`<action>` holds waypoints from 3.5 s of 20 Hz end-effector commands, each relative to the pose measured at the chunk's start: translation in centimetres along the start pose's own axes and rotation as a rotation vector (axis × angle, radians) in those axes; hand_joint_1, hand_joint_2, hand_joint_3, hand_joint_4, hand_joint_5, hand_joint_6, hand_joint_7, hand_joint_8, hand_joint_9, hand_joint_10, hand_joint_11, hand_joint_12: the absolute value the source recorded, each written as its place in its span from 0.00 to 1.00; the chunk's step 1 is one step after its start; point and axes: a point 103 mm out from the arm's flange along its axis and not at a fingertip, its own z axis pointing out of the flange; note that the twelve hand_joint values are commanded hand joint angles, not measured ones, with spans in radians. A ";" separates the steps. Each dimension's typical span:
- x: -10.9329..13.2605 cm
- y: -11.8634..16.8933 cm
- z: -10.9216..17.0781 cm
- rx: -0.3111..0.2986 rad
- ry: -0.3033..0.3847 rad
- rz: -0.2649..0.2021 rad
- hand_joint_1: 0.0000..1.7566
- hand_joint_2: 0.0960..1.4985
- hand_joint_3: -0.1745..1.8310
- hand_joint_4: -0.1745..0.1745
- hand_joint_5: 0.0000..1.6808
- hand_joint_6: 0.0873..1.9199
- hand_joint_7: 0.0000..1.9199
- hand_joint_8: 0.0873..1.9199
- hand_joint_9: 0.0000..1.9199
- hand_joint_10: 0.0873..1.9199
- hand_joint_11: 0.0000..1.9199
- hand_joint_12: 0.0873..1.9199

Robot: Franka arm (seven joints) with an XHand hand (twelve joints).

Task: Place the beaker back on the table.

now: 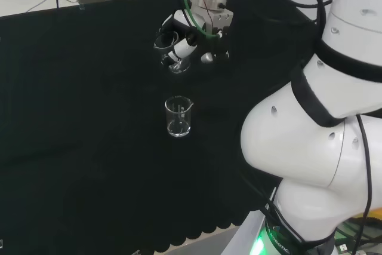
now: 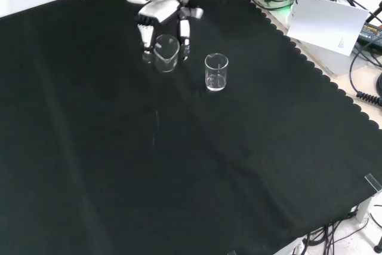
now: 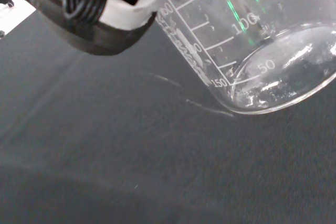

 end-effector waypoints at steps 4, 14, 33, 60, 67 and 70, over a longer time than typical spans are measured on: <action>-7.3 4.5 3.9 -0.024 0.050 0.036 0.75 0.65 0.00 0.00 0.91 0.00 0.82 0.00 0.90 0.00 0.80 0.24; -9.3 5.0 5.8 -0.049 0.122 0.072 0.75 0.65 0.00 0.00 0.91 0.00 0.82 0.00 0.90 0.00 0.80 0.24; -11.7 4.1 7.9 -0.065 0.285 0.125 0.75 0.66 0.00 0.00 0.91 0.00 0.81 0.00 0.87 0.00 0.80 0.25; -9.3 1.6 5.8 -0.037 0.226 0.096 0.51 0.55 0.00 0.50 0.34 0.00 0.26 0.00 0.33 0.00 0.08 0.69; -8.4 0.6 1.3 -0.087 0.191 0.107 0.47 0.54 0.00 0.51 0.25 0.00 0.16 0.00 0.22 0.00 0.00 0.70; -7.0 -0.4 -1.5 -0.075 0.167 0.113 0.45 0.53 0.00 0.51 0.23 0.00 0.15 0.00 0.22 0.00 0.00 0.70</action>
